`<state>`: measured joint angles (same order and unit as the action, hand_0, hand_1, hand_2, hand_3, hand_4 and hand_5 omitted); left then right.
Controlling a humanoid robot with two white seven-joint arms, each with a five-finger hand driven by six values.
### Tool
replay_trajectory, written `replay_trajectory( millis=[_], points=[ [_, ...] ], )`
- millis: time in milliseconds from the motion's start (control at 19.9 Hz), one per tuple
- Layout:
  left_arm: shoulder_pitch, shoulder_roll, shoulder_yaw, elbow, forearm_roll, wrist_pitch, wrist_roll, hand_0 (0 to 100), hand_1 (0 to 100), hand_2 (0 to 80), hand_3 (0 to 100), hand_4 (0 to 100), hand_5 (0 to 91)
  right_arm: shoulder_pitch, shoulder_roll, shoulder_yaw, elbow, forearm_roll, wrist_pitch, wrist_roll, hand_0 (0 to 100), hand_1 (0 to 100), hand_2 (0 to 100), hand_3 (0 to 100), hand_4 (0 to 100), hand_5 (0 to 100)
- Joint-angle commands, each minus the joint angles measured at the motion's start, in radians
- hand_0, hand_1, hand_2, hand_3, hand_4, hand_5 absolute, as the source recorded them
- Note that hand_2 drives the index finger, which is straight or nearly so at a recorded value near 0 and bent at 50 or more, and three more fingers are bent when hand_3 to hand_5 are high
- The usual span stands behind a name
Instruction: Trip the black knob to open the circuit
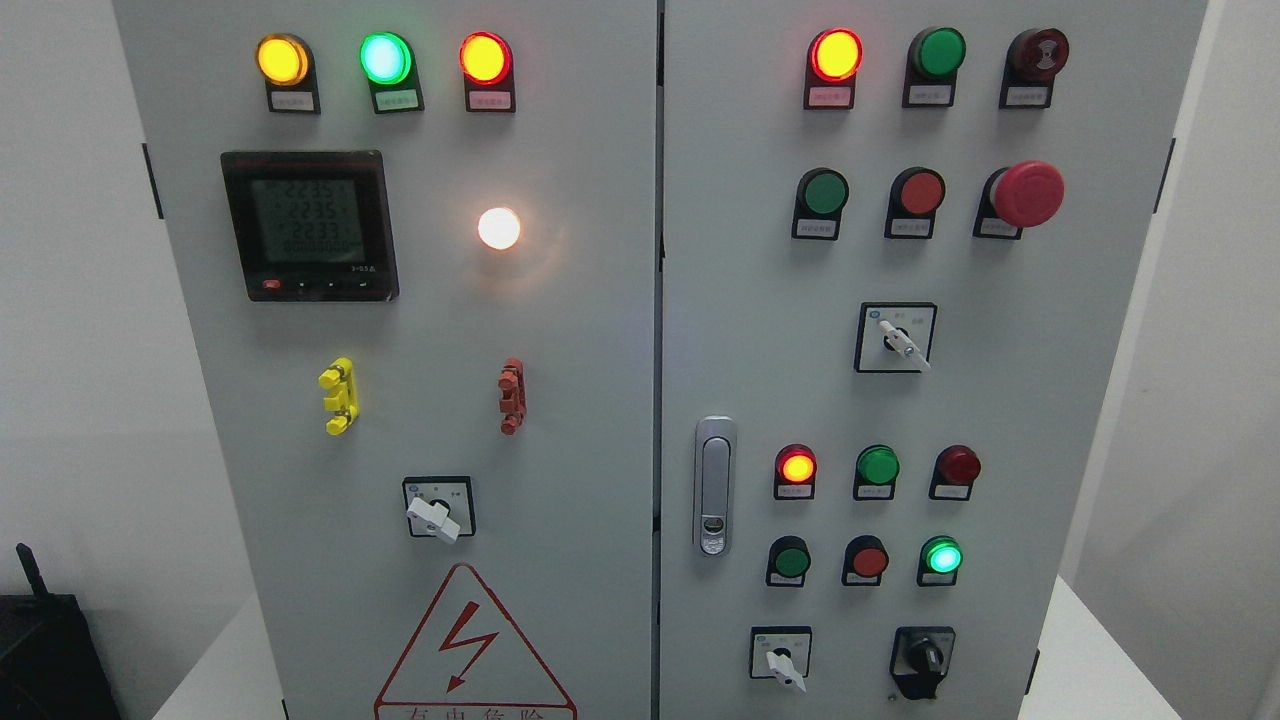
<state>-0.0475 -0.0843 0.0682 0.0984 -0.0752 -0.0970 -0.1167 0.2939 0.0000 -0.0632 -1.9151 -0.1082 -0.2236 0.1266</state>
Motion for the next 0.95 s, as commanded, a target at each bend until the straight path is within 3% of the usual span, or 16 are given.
replay_trajectory(
  millis=[0,903],
  points=[
    [0.0,0.0,0.001,-0.016,0.0,0.0,0.0,12,39,0.0,0,0,0.0,0.03,-0.005,0.0,-0.041,-0.008,-0.005,-0.001,0,0,0,2,0,5],
    [0.0,0.0,-0.001,-0.016,0.0,0.0,0.0,12,39,0.0,0,0,0.0,0.03,0.001,-0.003,-0.027,-0.008,-0.006,-0.001,0,0,0,3,0,3]
  ],
)
